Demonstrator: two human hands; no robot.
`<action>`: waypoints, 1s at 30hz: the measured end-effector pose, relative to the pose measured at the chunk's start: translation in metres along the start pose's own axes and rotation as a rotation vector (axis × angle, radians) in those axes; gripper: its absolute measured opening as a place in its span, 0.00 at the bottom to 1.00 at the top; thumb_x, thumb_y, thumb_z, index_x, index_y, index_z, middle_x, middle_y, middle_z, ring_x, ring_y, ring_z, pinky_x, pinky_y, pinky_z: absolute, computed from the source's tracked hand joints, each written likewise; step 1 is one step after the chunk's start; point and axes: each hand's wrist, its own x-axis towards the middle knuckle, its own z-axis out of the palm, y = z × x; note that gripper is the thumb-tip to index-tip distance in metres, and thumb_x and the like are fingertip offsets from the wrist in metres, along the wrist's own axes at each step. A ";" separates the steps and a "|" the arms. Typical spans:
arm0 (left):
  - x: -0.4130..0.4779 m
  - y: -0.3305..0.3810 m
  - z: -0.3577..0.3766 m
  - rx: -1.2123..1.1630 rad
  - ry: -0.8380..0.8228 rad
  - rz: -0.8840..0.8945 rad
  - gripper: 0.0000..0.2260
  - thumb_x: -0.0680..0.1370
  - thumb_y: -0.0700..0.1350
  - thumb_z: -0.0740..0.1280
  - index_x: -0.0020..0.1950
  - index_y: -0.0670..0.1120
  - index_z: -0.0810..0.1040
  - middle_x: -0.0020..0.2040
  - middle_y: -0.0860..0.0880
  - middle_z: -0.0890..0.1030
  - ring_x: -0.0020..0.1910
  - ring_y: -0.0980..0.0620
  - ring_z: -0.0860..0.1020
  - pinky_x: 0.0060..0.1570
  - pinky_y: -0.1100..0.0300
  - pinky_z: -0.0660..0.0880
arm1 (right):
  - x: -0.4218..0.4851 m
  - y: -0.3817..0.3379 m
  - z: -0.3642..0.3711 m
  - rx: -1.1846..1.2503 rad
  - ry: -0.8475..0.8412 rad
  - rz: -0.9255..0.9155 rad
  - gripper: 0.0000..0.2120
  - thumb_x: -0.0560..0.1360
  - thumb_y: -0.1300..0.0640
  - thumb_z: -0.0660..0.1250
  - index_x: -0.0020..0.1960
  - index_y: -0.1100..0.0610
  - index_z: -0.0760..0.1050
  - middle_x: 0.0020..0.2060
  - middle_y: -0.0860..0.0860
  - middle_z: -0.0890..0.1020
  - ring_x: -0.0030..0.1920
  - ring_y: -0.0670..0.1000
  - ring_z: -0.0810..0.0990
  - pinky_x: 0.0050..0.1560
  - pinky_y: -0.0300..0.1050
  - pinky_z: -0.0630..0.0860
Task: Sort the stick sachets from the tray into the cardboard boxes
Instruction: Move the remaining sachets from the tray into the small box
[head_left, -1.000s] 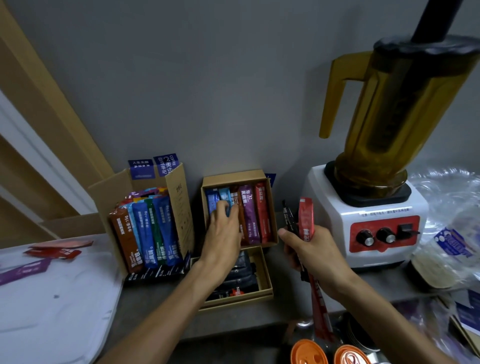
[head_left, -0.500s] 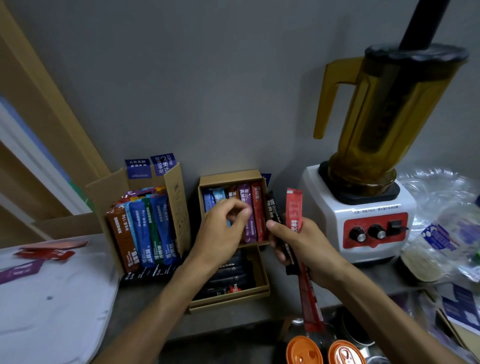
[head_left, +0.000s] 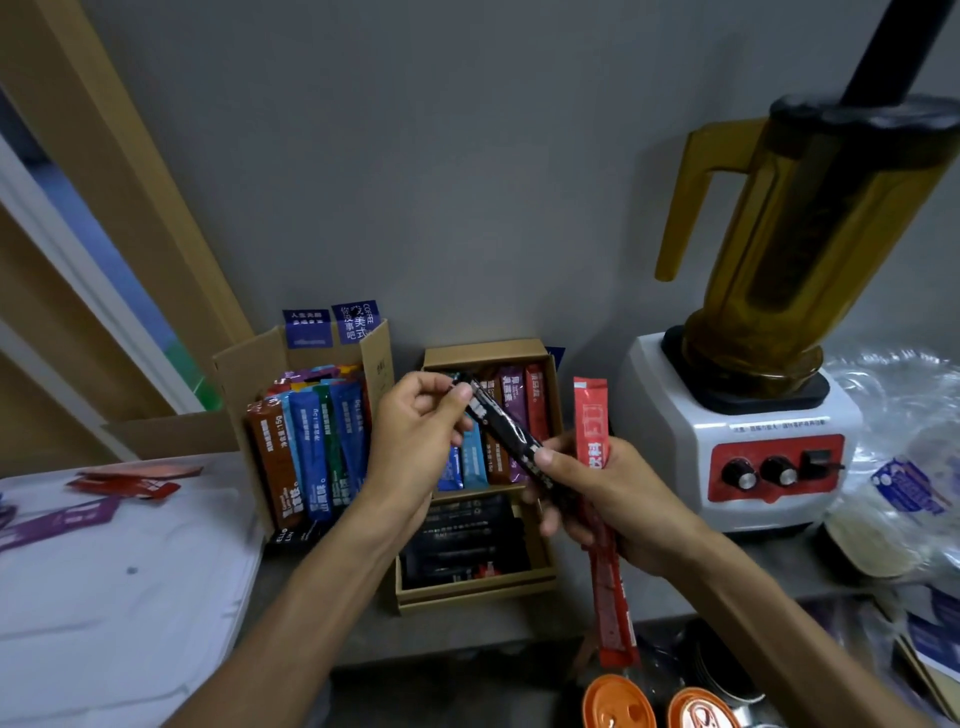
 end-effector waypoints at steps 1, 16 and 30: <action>0.000 0.000 -0.002 -0.030 0.028 -0.005 0.05 0.79 0.40 0.68 0.54 0.41 0.77 0.35 0.49 0.81 0.34 0.57 0.78 0.36 0.64 0.74 | 0.000 0.001 -0.001 -0.022 0.011 0.004 0.13 0.76 0.53 0.69 0.53 0.62 0.77 0.42 0.61 0.84 0.30 0.53 0.80 0.27 0.42 0.70; 0.035 -0.057 0.056 0.528 -0.178 -0.005 0.03 0.79 0.45 0.69 0.48 0.47 0.80 0.39 0.51 0.83 0.41 0.54 0.82 0.43 0.60 0.80 | -0.007 0.018 -0.025 -0.213 0.490 0.025 0.19 0.81 0.51 0.64 0.46 0.68 0.78 0.32 0.57 0.80 0.25 0.47 0.74 0.27 0.41 0.70; 0.040 -0.068 0.074 0.663 -0.154 0.083 0.07 0.79 0.44 0.69 0.44 0.50 0.73 0.38 0.49 0.81 0.34 0.56 0.82 0.32 0.64 0.78 | -0.003 0.013 -0.029 -0.095 0.455 -0.005 0.15 0.81 0.51 0.63 0.48 0.63 0.78 0.33 0.53 0.80 0.25 0.49 0.74 0.26 0.40 0.69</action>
